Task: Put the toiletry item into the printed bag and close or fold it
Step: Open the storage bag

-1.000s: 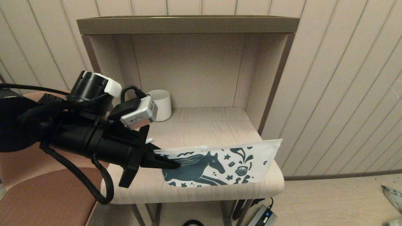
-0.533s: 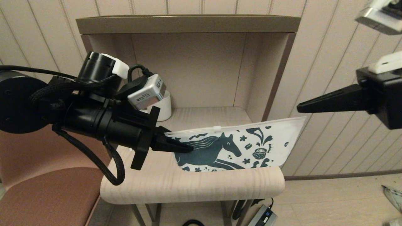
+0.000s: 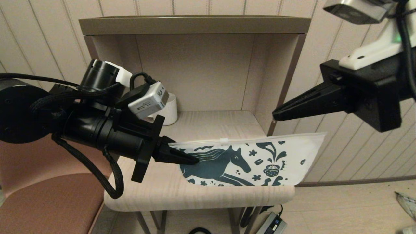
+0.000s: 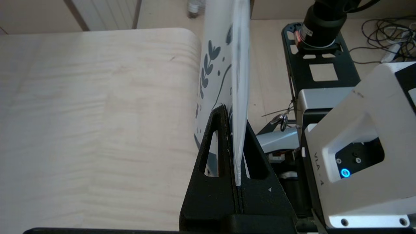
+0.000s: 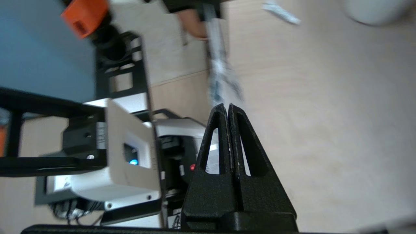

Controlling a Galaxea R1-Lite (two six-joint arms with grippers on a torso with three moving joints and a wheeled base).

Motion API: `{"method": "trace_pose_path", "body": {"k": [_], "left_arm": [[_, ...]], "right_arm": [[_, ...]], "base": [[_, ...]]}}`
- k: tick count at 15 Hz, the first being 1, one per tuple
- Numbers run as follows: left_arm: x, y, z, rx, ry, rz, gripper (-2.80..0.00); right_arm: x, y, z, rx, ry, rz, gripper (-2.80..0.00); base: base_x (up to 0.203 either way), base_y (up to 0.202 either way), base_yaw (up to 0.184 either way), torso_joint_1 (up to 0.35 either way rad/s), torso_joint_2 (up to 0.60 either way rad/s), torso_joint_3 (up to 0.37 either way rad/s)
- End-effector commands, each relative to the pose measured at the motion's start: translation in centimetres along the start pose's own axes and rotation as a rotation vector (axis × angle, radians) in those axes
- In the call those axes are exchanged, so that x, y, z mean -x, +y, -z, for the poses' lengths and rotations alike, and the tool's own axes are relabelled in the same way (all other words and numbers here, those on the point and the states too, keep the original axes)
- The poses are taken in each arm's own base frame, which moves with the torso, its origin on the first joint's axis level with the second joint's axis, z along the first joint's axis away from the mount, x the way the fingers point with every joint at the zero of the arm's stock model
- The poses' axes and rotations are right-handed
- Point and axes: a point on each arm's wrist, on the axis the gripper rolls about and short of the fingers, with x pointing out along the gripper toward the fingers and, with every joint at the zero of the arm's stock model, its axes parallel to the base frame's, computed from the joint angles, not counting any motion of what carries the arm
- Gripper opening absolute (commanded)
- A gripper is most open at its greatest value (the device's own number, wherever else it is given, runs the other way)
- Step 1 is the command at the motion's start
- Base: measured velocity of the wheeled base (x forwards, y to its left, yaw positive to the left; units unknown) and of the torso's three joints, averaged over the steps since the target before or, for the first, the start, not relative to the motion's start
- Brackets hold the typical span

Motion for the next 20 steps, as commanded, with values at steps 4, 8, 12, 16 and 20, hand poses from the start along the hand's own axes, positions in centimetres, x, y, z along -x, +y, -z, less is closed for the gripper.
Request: {"method": "trace_pose_path", "body": {"k": [4,8,12,16,20], "left_arm": [[-0.5,0.2,0.7,0.021,0.009,0.015,-2.8],[-0.6,0.5,0.6,0.02,0.007,0.015,-2.8],[-0.6,0.4,0.8,0.026,0.01,0.017,-2.8],[-0.6,0.4,0.8,0.022,0.01,0.015,-2.8],[-0.6,0.4,0.9,0.026,0.012,0.016,-2.8]], "right_arm": [[-4.5,-1.5,0.3,0.004,0.043,-0.11,0.0],[-5.5,-1.8,0.3,0.01,0.011,-0.166,0.0],[-6.6,-2.4,0.5,0.006,0.006,-0.196,0.0],[-7.6,-2.8,0.9,-0.01,0.024,-0.209,0.0],[-7.9,-2.9,1.2,-0.02,0.034,-0.213,0.0]], "base": [[0.0,0.0,0.0,0.0,0.0,0.0],[0.0,0.0,0.0,0.0,0.0,0.0],[0.0,0.0,0.0,0.0,0.0,0.0],[0.0,0.0,0.0,0.0,0.0,0.0],[0.0,0.0,0.0,0.0,0.0,0.0]]}}
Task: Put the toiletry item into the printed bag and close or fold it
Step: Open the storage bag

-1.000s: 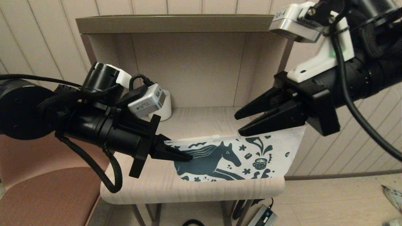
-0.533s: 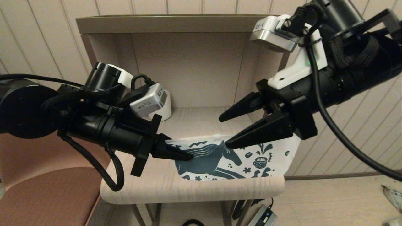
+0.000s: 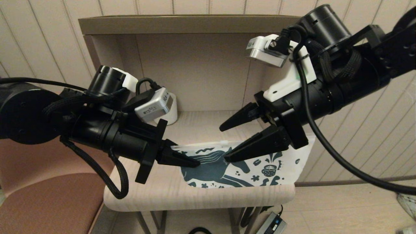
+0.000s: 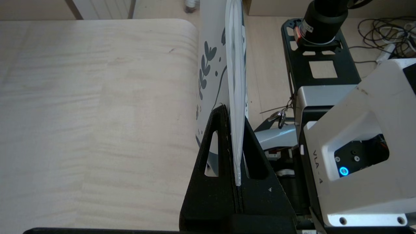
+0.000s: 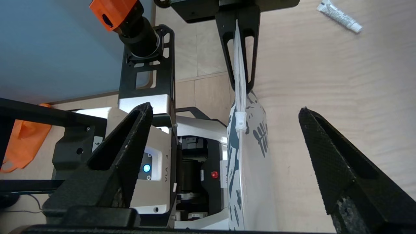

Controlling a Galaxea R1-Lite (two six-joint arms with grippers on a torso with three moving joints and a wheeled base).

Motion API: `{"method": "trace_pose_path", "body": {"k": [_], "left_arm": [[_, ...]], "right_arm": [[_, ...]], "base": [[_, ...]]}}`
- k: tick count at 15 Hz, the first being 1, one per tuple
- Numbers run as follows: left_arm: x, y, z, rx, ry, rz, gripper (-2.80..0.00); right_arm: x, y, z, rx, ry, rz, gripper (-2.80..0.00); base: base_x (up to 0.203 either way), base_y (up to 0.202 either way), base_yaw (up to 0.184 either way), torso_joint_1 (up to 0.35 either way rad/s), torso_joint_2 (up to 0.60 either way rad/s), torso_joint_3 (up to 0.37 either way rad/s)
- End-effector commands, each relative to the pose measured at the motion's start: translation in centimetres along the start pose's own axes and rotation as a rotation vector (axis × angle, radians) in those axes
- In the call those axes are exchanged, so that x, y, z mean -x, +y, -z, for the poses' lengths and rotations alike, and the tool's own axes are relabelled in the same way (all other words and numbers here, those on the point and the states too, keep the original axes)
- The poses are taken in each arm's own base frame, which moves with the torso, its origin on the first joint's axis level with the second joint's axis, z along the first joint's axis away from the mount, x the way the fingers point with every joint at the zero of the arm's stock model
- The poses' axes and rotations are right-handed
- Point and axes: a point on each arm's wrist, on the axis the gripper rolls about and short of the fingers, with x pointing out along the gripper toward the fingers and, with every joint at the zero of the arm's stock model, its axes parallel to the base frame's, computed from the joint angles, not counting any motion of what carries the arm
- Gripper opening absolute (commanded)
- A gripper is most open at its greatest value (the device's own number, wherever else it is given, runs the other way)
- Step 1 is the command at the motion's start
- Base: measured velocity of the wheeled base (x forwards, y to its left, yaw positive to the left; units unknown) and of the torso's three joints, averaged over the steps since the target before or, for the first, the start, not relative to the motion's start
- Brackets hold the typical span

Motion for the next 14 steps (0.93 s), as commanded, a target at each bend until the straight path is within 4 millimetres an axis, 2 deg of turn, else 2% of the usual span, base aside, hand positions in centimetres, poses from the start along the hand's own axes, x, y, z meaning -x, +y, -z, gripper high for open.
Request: {"method": "trace_pose_path", "body": {"k": [1,14], "left_arm": [[-0.06,-0.02,0.17,0.003,-0.001,0.008,-2.8],[-0.23,0.33,0.47,0.009,0.004,0.005,-2.8]], "right_arm": [[-0.13,-0.05,0.24,-0.008,0.006,-0.008,0.0],[-0.5,-0.06,1.07,-0.006,0.016,-0.011,0.0]], "base": [[0.0,0.0,0.0,0.0,0.0,0.0],[0.0,0.0,0.0,0.0,0.0,0.0]]}}
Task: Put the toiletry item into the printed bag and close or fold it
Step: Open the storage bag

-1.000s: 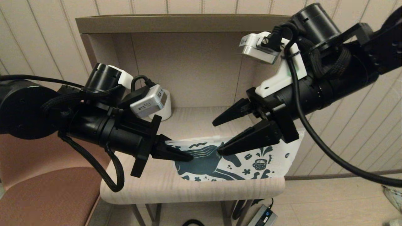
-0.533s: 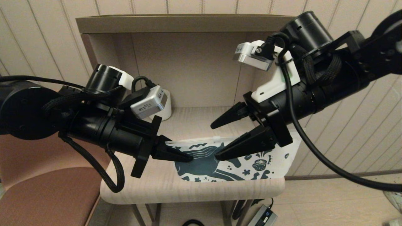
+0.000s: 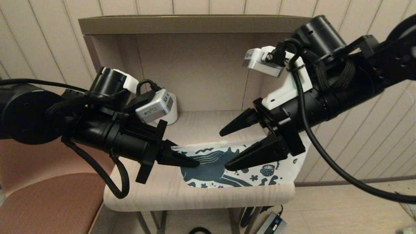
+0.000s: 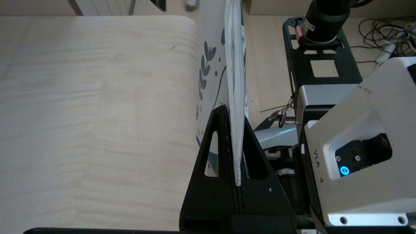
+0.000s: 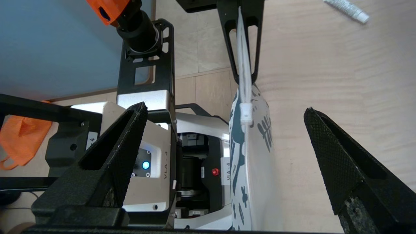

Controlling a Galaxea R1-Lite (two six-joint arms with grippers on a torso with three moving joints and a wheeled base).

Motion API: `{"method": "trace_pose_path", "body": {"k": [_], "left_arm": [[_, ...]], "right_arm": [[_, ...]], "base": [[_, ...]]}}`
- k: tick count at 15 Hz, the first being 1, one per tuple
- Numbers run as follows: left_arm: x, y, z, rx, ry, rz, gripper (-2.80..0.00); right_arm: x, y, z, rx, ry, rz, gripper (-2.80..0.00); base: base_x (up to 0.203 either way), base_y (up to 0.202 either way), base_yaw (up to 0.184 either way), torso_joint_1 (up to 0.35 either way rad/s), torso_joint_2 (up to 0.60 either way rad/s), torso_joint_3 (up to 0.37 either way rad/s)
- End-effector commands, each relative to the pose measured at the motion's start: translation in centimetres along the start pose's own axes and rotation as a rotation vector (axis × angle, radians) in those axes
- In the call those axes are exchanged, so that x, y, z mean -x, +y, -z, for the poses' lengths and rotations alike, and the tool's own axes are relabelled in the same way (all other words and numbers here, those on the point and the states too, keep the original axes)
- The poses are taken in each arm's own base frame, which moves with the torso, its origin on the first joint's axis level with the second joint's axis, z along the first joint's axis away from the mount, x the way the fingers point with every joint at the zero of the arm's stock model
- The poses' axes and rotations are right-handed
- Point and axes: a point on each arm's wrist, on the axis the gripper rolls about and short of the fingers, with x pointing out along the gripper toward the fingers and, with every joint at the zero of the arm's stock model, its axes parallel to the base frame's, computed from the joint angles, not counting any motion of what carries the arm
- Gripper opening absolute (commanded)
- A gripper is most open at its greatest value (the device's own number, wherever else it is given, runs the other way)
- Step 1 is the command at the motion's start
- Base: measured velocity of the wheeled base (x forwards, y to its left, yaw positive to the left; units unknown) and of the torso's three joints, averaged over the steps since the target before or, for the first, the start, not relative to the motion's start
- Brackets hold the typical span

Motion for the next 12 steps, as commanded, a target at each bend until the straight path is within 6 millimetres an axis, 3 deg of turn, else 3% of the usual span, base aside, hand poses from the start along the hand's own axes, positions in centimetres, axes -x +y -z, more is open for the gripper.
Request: {"method": "trace_pose_path", "body": {"k": [1,6,7,12], "left_arm": [[-0.24,0.17,0.22,0.003,0.001,0.009,-2.8],[-0.33,0.33,0.32,0.006,0.003,0.009,-2.8],[-0.33,0.33,0.32,0.005,0.003,0.009,-2.8],[-0.31,0.35,0.28,0.004,0.002,0.008,-2.8]], "right_arm": [[-0.05,0.11,0.26,-0.003,0.006,-0.009,0.0],[-0.38,-0.25,0.53,0.008,-0.004,-0.003,0.0],[-0.36,-0.25,0.48,0.009,-0.005,-0.002,-2.8],[-0.25,-0.12,0.45,0.01,-0.006,-0.001,-2.8]], "base": [[0.0,0.0,0.0,0.0,0.0,0.0],[0.0,0.0,0.0,0.0,0.0,0.0],[0.0,0.0,0.0,0.0,0.0,0.0],[0.0,0.0,0.0,0.0,0.0,0.0]]}}
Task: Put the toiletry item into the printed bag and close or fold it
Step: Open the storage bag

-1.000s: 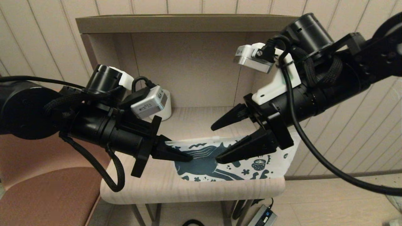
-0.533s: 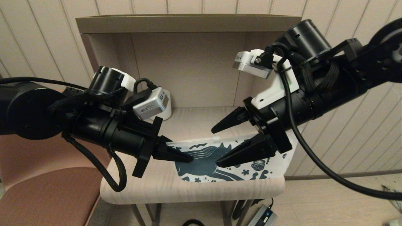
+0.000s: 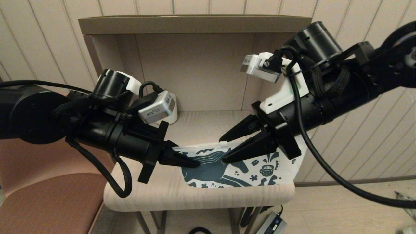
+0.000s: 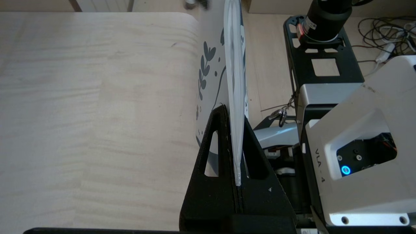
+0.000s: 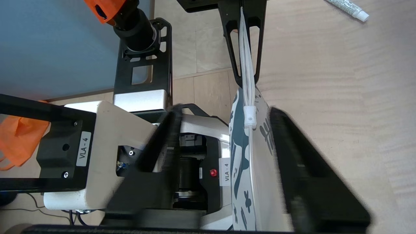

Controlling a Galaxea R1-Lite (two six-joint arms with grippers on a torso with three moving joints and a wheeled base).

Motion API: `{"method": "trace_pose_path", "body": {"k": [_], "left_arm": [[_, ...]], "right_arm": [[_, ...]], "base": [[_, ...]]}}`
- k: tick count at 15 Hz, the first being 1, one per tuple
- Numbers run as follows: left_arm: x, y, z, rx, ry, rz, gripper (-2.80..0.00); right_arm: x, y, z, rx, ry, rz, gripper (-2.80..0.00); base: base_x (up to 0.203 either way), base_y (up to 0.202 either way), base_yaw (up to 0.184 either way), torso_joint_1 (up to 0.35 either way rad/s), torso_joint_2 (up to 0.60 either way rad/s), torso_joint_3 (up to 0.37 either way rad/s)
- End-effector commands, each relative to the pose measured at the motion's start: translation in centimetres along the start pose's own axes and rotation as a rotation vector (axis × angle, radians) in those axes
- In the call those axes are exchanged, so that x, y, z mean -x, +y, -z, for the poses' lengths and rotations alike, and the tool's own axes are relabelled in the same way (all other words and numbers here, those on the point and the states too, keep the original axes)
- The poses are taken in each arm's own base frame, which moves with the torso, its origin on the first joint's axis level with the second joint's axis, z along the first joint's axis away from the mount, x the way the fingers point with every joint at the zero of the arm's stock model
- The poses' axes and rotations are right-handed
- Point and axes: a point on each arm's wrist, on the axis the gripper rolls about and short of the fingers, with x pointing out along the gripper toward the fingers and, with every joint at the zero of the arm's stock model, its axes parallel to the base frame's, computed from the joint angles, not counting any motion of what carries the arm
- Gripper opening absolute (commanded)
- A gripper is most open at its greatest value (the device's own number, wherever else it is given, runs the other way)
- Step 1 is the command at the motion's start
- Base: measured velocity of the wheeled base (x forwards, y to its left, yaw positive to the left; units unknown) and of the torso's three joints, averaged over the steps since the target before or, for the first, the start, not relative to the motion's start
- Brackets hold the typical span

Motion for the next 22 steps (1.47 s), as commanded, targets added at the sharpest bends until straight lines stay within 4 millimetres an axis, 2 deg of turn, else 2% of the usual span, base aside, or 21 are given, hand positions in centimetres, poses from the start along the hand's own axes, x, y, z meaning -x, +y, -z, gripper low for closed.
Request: {"method": "trace_pose_path", "body": {"k": [1,10,13,22], "left_arm": [[-0.1,0.0,0.0,-0.001,-0.002,0.005,-2.8],[0.2,0.2,0.1,0.001,-0.002,-0.004,-2.8],[0.4,0.2,0.1,-0.001,-0.003,-0.01,-2.8],[0.3,0.4,0.2,-0.018,-0.016,-0.021,-2.8]], "right_arm": [[0.1,0.2,0.0,0.002,-0.001,-0.006,-2.8],[0.4,0.5,0.2,-0.001,0.0,-0.004,-2.8],[1.4,1.1,0.4,-0.003,-0.006,0.013,-2.8],[4.4,1.3,4.1,-0.067,-0.016,0.12,-2.8]], "base": [[0.0,0.0,0.0,0.0,0.0,0.0],[0.0,0.0,0.0,0.0,0.0,0.0],[0.0,0.0,0.0,0.0,0.0,0.0],[0.0,0.0,0.0,0.0,0.0,0.0]]}}
